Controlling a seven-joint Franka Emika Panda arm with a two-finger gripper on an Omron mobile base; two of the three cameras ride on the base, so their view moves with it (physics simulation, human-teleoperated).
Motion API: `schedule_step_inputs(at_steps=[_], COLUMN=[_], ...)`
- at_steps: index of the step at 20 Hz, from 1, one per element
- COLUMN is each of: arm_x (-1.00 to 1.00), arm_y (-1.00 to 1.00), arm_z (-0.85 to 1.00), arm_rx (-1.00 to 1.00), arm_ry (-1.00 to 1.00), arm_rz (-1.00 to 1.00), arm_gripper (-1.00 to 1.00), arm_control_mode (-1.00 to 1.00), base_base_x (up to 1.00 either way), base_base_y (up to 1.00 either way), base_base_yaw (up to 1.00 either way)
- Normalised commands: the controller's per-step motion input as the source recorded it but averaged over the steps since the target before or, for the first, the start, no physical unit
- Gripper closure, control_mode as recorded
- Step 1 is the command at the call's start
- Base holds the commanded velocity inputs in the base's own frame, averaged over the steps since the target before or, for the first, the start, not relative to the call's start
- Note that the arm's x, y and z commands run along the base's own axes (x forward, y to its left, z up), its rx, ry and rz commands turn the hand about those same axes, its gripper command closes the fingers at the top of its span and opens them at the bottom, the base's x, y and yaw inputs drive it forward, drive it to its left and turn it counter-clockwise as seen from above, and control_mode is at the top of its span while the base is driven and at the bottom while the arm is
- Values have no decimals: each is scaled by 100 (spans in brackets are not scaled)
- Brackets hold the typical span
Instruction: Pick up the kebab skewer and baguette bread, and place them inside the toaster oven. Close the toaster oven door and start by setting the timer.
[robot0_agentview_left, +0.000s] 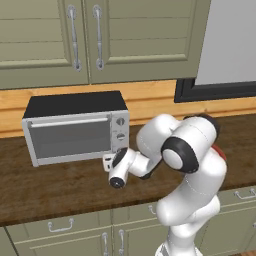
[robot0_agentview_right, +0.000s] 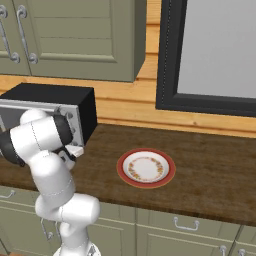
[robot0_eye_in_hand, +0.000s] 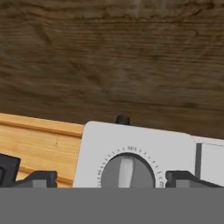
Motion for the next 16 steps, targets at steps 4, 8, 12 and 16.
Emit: schedule_step_inputs(at_steps=[4,8,12,16], arm_x=[21,13,21,16], arm_y=[0,0,0,-10], arm_z=[0,0,0,1], arm_rx=[2,1,0,0], arm_ry=[-6,-4,-1,0], arm_rz=[1,0,1,2], arm_gripper=[-100,-100,-100,-100], arm_control_mode=[-100,-100,-100,-100], base_base_x=[0,0,0,0], base_base_y=[0,0,0,0], base_base_yaw=[0,0,0,0])
